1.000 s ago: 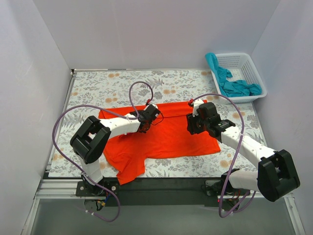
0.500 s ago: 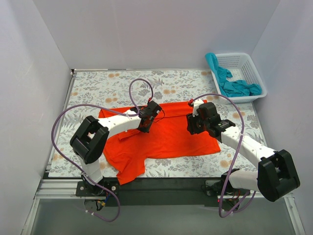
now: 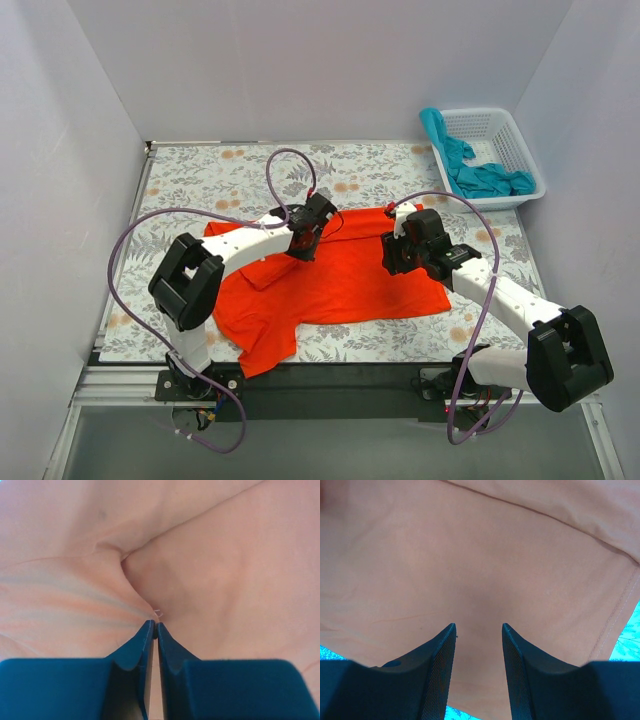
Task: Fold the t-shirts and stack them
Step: Fold the tshirt
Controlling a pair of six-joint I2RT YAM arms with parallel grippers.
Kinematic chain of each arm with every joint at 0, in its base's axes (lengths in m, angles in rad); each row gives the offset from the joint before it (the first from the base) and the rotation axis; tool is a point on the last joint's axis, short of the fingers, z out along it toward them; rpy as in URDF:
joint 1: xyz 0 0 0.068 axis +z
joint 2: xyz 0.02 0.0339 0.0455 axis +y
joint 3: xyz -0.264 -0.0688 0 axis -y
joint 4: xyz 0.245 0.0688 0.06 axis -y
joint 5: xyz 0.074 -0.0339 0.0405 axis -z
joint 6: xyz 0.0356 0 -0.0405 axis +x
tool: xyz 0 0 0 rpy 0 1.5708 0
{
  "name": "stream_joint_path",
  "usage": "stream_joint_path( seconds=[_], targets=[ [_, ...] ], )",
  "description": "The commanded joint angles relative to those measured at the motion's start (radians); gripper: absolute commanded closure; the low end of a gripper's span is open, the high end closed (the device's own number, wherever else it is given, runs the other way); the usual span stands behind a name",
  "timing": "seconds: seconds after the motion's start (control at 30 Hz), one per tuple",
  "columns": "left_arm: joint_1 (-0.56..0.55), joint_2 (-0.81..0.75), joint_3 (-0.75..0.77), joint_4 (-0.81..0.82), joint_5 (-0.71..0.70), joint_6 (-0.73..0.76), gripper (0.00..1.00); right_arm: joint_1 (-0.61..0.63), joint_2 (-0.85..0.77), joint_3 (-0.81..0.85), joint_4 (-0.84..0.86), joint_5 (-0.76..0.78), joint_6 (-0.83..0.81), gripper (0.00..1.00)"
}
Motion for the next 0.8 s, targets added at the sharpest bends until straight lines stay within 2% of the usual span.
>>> stream_joint_path(
  seconds=[0.0, 0.1, 0.17, 0.27, 0.3, 0.37, 0.47, 0.5, 0.57, 0.6, 0.7, 0.77],
  targets=[
    [0.004, 0.025, 0.038, -0.034, 0.008, -0.035, 0.92, -0.003, -0.012, 0.004, 0.012, -0.007, -0.009, 0.51],
    [0.004, 0.025, 0.032, -0.048, 0.016, -0.050, 0.80, -0.003, -0.009, 0.004, 0.011, -0.006, -0.011, 0.51],
    [0.005, 0.007, 0.024, -0.054, 0.020, -0.058, 0.60, -0.005, 0.000, 0.010, 0.011, -0.002, -0.011, 0.51],
    [0.015, -0.042, 0.019, -0.061, 0.011, -0.087, 0.41, -0.014, 0.025, 0.033, 0.012, 0.016, -0.011, 0.51],
    [0.039, -0.061, 0.018, -0.058, 0.008, -0.112, 0.38, -0.020, 0.031, 0.042, 0.011, 0.023, -0.009, 0.50],
    [0.090, -0.114, 0.009, -0.051, -0.015, -0.142, 0.35, -0.052, 0.057, 0.074, 0.012, 0.027, -0.008, 0.50],
    [0.263, -0.194, -0.039, 0.001, -0.013, -0.208, 0.35, -0.123, 0.100, 0.128, 0.035, 0.006, 0.009, 0.51],
    [0.363, -0.212, -0.056, 0.052, -0.004, -0.219, 0.35, -0.143, 0.114, 0.137, 0.047, -0.003, 0.018, 0.51],
    [0.465, -0.257, -0.112, 0.116, 0.025, -0.260, 0.35, -0.204, 0.167, 0.176, 0.081, -0.029, 0.053, 0.52],
    [0.561, -0.268, -0.128, 0.176, 0.077, -0.273, 0.36, -0.219, 0.187, 0.191, 0.090, -0.036, 0.061, 0.52],
    [0.703, -0.230, -0.168, 0.277, 0.172, -0.325, 0.38, -0.263, 0.271, 0.257, 0.113, -0.048, 0.078, 0.53],
    [0.742, -0.185, -0.154, 0.302, 0.210, -0.348, 0.40, -0.281, 0.330, 0.285, 0.122, -0.049, 0.083, 0.53]
  ],
)
